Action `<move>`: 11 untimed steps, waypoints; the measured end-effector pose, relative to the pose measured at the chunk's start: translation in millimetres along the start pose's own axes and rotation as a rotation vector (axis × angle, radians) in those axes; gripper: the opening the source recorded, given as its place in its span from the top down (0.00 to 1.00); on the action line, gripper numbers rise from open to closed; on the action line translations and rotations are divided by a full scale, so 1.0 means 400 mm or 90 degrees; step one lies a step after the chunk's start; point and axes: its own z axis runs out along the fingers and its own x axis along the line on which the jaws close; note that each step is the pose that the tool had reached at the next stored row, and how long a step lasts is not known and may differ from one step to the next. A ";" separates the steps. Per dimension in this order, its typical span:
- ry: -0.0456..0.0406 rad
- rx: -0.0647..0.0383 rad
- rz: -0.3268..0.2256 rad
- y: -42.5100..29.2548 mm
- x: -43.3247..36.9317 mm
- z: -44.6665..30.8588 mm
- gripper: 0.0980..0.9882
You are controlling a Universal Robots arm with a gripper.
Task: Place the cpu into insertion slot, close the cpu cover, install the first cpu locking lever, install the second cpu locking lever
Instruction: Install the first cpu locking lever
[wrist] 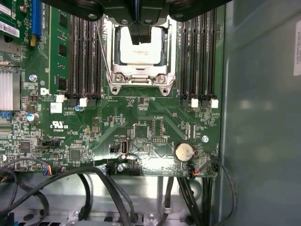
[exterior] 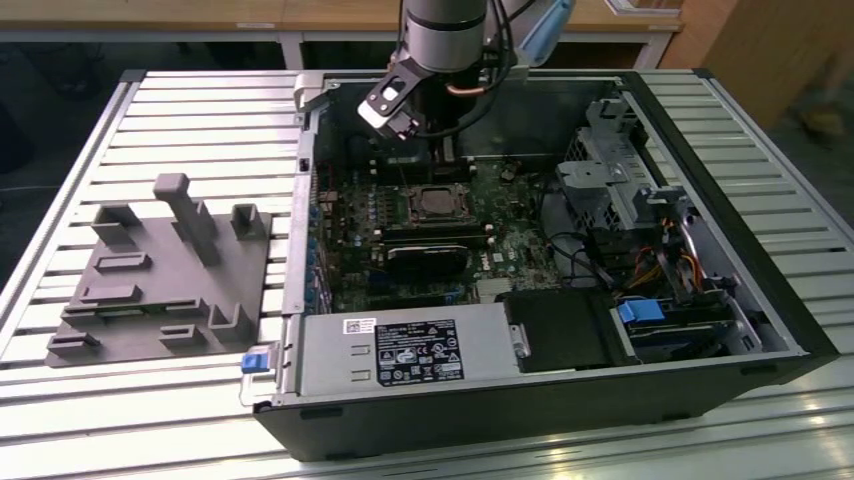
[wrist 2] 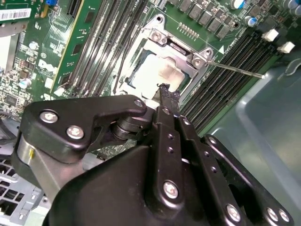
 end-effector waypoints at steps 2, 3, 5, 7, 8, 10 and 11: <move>0.0000 0.000 0.000 0.000 0.000 -0.010 0.99; 0.0000 0.000 0.000 0.001 0.000 -0.016 0.99; 0.0000 0.001 0.000 0.001 0.000 -0.029 0.99; 0.0000 0.001 0.000 0.002 0.000 -0.042 0.99; 0.0000 0.001 0.000 0.002 0.000 -0.049 0.99; 0.0001 0.001 0.000 0.003 0.000 -0.061 0.99; 0.0000 0.001 0.000 0.003 0.000 -0.068 0.99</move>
